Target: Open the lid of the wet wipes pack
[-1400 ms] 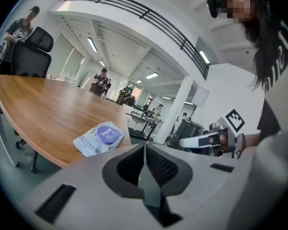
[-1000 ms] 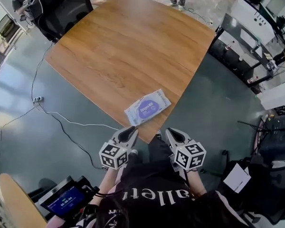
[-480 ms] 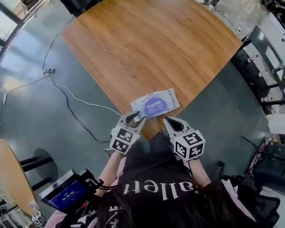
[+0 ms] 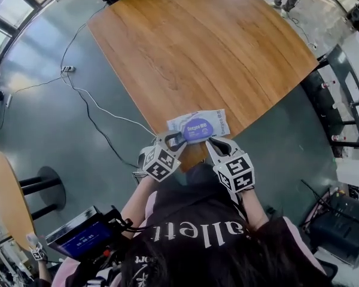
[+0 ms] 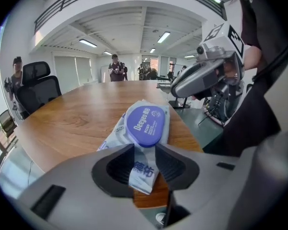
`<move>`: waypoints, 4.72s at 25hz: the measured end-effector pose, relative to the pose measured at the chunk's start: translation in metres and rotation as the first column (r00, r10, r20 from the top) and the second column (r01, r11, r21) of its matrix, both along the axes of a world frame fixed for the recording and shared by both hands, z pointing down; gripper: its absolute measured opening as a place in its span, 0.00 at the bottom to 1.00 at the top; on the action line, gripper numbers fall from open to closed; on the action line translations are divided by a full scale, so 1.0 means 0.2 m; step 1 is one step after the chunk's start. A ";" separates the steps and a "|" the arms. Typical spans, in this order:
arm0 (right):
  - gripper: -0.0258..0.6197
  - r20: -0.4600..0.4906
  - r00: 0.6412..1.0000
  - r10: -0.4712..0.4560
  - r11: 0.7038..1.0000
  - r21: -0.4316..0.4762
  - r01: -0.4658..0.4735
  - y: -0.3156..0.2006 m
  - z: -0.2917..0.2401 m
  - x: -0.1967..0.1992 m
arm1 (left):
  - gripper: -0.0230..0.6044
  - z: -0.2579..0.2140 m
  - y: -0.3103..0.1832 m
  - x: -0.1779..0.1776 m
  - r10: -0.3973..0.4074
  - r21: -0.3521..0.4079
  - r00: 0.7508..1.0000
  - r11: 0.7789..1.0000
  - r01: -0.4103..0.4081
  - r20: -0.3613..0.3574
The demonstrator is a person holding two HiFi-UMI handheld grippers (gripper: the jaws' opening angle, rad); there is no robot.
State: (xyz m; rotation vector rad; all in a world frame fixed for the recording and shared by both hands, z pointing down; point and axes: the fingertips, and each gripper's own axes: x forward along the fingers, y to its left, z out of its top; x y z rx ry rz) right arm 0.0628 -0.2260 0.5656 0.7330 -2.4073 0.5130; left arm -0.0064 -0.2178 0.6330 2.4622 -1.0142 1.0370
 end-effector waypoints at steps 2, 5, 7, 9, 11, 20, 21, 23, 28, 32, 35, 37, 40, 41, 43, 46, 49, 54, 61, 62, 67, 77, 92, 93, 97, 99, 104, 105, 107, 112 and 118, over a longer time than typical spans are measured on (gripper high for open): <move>0.06 -0.067 0.996 -0.065 0.995 0.070 0.070 -0.02 0.02 0.02 | 0.24 0.02 0.00 0.04 0.008 -0.010 1.000 1.000 -0.008 0.017; 0.11 -0.211 0.957 -0.198 0.956 0.172 0.236 -0.04 0.04 0.01 | 0.24 0.04 0.00 0.05 0.009 -0.021 1.000 1.000 -0.009 0.026; 0.19 -0.304 0.904 -0.302 0.906 0.204 0.371 -0.03 0.07 -0.02 | 0.24 0.05 0.00 0.05 0.012 -0.025 1.000 1.000 -0.011 0.022; 0.20 -0.384 0.837 -0.391 0.840 0.223 0.495 -0.02 0.12 -0.05 | 0.24 0.06 0.00 0.05 0.015 -0.024 1.000 1.000 -0.015 0.015; 0.20 -0.459 0.760 -0.460 0.763 0.233 0.603 0.00 0.18 -0.07 | 0.24 0.07 0.00 0.05 0.016 -0.023 1.000 1.000 -0.016 0.001; 0.20 -0.585 0.562 -0.585 0.560 0.209 0.801 0.04 0.30 -0.16 | 0.24 0.06 0.00 0.05 0.001 -0.026 0.999 1.000 -0.003 -0.048; 0.20 -0.592 0.553 -0.586 0.549 0.211 0.809 0.04 0.31 -0.16 | 0.24 0.06 0.00 0.06 -0.007 -0.027 0.999 1.000 0.006 -0.054; 0.20 -0.614 0.528 -0.588 0.514 0.221 0.829 0.04 0.31 -0.16 | 0.24 0.06 0.00 0.06 -0.021 -0.034 0.997 0.999 0.019 -0.068; 0.20 -0.714 0.389 -0.582 0.326 0.234 0.916 0.06 0.34 -0.16 | 0.24 0.06 0.00 0.06 -0.001 -0.049 0.998 0.999 -0.002 -0.064; 0.20 -0.692 0.386 -0.610 0.323 0.227 0.919 0.07 0.31 -0.16 | 0.24 0.06 0.01 0.07 0.027 -0.050 0.998 0.998 -0.030 -0.055; 0.20 -0.677 0.398 -0.619 0.332 0.234 0.914 0.07 0.29 -0.16 | 0.24 0.07 0.01 0.07 0.038 -0.055 0.998 0.998 -0.041 -0.054; 0.20 -0.672 0.395 -0.626 0.334 0.226 0.915 0.07 0.28 -0.16 | 0.24 0.07 0.01 0.08 0.044 -0.057 0.998 0.997 -0.047 -0.054; 0.20 -0.649 0.402 -0.646 0.355 0.210 0.911 0.07 0.27 -0.16 | 0.24 0.07 0.01 0.08 0.050 -0.056 0.997 0.997 -0.053 -0.052; 0.20 -0.642 0.405 -0.651 0.358 0.210 0.910 0.07 0.27 -0.16 | 0.24 0.07 0.01 0.07 0.053 -0.055 0.997 0.997 -0.055 -0.049; 0.20 -0.614 0.430 -0.662 0.374 0.226 0.899 0.07 0.24 -0.17 | 0.24 0.07 0.01 0.08 0.060 -0.053 0.997 0.997 -0.063 -0.042; 0.20 -0.544 0.511 -0.666 0.438 0.270 0.858 0.04 0.13 -0.19 | 0.24 0.07 0.02 0.08 0.064 -0.053 0.997 0.996 -0.067 -0.040; 0.20 -0.492 0.581 -0.648 0.493 0.310 0.813 -0.04 0.02 -0.22 | 0.24 0.07 0.02 0.08 0.061 -0.054 0.997 0.997 -0.063 -0.045; 0.20 -0.431 0.685 -0.588 0.574 0.375 0.728 -0.22 -0.10 -0.31 | 0.24 0.07 0.01 0.07 0.052 -0.056 0.997 0.997 -0.054 -0.049; 0.20 -0.430 0.751 -0.500 0.674 0.350 0.650 -0.48 -0.01 -0.39 | 0.24 0.08 0.00 0.07 0.042 -0.060 0.998 0.997 -0.046 -0.054; 0.20 -0.421 0.763 -0.490 0.693 0.343 0.634 -0.51 0.01 -0.39 | 0.24 0.08 0.00 0.07 0.041 -0.061 0.998 0.997 -0.044 -0.055; 0.20 -0.406 0.793 -0.454 0.765 0.277 0.581 -0.62 0.12 -0.45 | 0.24 0.09 0.00 0.06 0.037 -0.063 0.998 0.997 -0.041 -0.058; 0.20 -0.260 0.909 -0.325 0.908 0.185 0.377 -0.67 0.17 -0.41 | 0.24 0.10 -0.01 0.07 0.015 -0.073 0.996 0.997 -0.021 -0.085; 0.20 0.028 0.999 0.043 0.996 0.077 -0.045 -0.31 -0.07 -0.04 | 0.16 -0.08 0.00 0.09 -0.101 -0.048 0.956 0.995 0.092 -0.276; 0.20 0.042 0.996 0.074 0.995 0.061 -0.076 -0.26 -0.07 -0.03 | 0.14 -0.13 0.02 0.08 -0.106 -0.045 0.947 0.994 0.097 -0.303; 0.20 0.095 0.982 0.161 0.987 0.012 -0.163 -0.04 -0.14 -0.07 | 0.06 -0.38 0.14 0.00 -0.120 -0.045 0.910 0.993 0.111 -0.397; 0.20 0.099 0.978 0.183 0.983 0.005 -0.184 0.07 -0.15 -0.09 | 0.04 -0.45 0.22 -0.02 -0.111 -0.036 0.891 0.994 0.106 -0.441; 0.20 0.127 0.964 0.235 0.970 0.028 -0.240 0.29 -0.20 -0.20 | 0.04 -0.54 0.44 -0.12 -0.066 -0.009 0.888 0.998 0.070 -0.456; 0.20 0.134 0.959 0.250 0.966 0.035 -0.257 0.33 -0.21 -0.22 | 0.04 -0.53 0.49 -0.15 -0.049 -0.001 0.893 0.999 0.055 -0.447; 0.20 0.146 0.947 0.287 0.954 0.045 -0.296 0.42 -0.23 -0.26 | 0.04 -0.53 0.59 -0.20 -0.014 0.010 0.903 1.000 0.021 -0.429; 0.20 0.160 0.913 0.375 0.921 0.050 -0.387 0.64 -0.26 -0.32 | 0.04 -0.53 0.78 -0.31 0.022 -0.005 0.899 1.000 -0.027 -0.437; 0.20 0.148 0.893 0.426 0.896 0.071 -0.439 0.93 -0.29 -0.29 | 0.04 -0.55 0.95 -0.31 0.022 -0.019 0.858 0.999 -0.036 -0.512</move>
